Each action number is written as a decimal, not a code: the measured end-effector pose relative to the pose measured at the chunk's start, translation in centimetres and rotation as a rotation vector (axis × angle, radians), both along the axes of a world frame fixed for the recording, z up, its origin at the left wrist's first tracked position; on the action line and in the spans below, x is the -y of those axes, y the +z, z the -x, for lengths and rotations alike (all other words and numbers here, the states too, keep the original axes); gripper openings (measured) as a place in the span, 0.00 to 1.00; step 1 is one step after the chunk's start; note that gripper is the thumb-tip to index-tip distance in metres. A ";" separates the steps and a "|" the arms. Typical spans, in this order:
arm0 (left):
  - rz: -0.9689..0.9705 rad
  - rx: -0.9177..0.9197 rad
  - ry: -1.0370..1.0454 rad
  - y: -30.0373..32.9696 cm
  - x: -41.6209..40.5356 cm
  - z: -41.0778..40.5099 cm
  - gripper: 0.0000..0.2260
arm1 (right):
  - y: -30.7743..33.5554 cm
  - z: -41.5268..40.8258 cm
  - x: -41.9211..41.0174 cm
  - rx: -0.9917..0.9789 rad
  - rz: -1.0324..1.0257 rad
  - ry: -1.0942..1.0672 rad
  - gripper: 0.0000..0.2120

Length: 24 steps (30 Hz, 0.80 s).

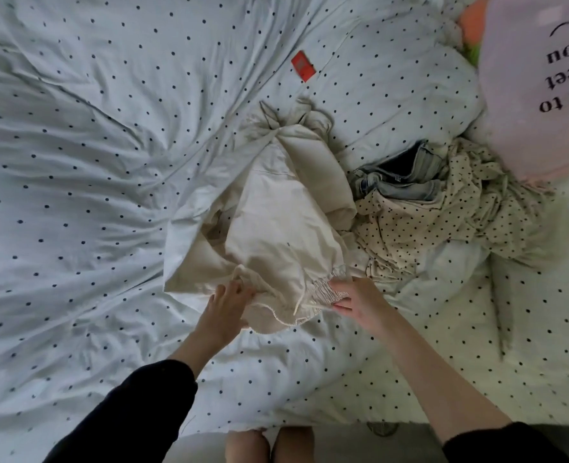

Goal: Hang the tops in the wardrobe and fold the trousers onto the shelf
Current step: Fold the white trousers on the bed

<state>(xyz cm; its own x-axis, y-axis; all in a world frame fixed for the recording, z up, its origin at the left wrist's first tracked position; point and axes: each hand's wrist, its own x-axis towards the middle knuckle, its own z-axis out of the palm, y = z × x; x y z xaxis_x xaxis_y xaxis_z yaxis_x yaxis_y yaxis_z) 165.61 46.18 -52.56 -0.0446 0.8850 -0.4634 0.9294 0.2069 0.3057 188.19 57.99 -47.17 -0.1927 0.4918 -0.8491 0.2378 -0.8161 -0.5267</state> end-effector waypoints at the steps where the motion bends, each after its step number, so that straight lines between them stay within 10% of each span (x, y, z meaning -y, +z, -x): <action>1: 0.021 0.014 0.027 -0.1 0.4 -0.1 0.22 | 0.1 -0.2 0.5 0.035 -0.028 0.011 0.06; 9: 0.008 -0.112 -0.018 1.3 7.5 -0.7 0.13 | -1.1 -2.2 5.6 0.462 -0.311 0.191 0.05; 24: 0.378 -0.185 -0.035 3.5 13.9 -5.7 0.31 | -2.1 -5.0 10.0 0.432 -0.132 0.062 0.10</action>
